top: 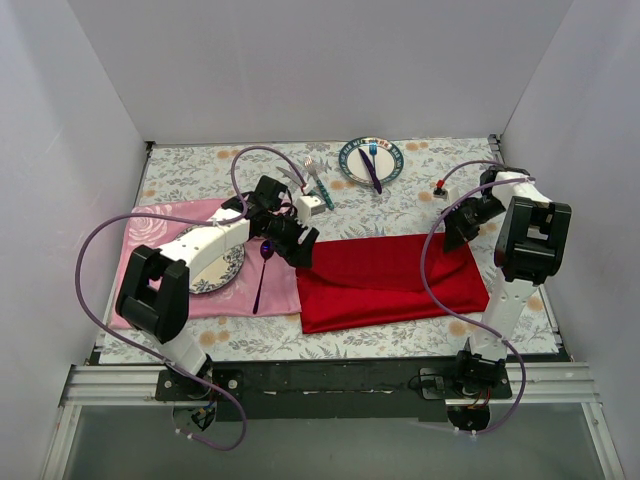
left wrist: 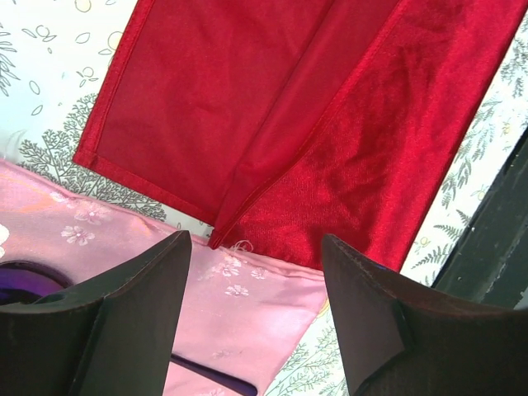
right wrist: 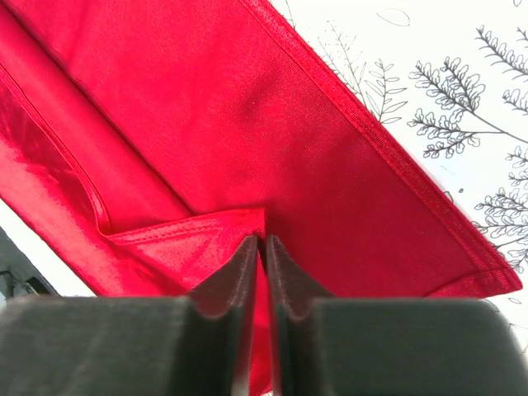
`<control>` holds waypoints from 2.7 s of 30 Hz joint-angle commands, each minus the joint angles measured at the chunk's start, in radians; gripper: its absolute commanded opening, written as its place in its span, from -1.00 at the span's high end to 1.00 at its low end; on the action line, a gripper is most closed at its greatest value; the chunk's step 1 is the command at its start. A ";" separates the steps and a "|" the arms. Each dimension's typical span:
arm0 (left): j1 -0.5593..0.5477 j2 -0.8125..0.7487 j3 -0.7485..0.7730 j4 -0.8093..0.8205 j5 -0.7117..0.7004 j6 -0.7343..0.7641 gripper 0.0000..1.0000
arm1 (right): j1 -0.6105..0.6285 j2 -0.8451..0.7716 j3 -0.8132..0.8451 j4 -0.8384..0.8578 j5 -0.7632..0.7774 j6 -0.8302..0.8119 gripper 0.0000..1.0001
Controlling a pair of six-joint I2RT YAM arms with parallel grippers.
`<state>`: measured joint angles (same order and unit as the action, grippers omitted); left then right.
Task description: Fold the napkin into a case and place the utensils inside
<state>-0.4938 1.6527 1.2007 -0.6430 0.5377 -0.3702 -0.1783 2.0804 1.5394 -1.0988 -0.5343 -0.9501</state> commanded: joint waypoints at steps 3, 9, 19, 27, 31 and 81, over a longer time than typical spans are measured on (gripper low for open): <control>0.003 -0.001 0.034 0.005 -0.042 0.027 -0.26 | -0.001 -0.023 0.021 -0.039 -0.023 -0.012 0.97; 0.003 0.013 0.028 0.006 -0.076 0.054 -0.22 | -0.038 -0.045 0.068 -0.056 -0.065 -0.001 0.97; 0.004 0.038 0.026 0.008 -0.096 0.217 -0.04 | -0.113 -0.106 -0.005 0.111 -0.069 0.131 0.97; 0.003 0.078 0.033 0.019 -0.081 0.221 -0.04 | -0.139 -0.114 -0.042 0.191 -0.073 0.218 0.97; 0.003 0.097 0.036 0.019 -0.061 0.223 -0.02 | -0.141 -0.106 -0.045 0.195 -0.081 0.228 0.97; 0.003 0.193 0.137 0.078 -0.176 0.159 1.00 | -0.178 -0.114 -0.015 0.341 -0.061 0.300 0.97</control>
<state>-0.4938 1.8889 1.2999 -0.5892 0.3759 -0.2073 -0.3424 2.0087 1.4940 -0.7815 -0.5724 -0.6540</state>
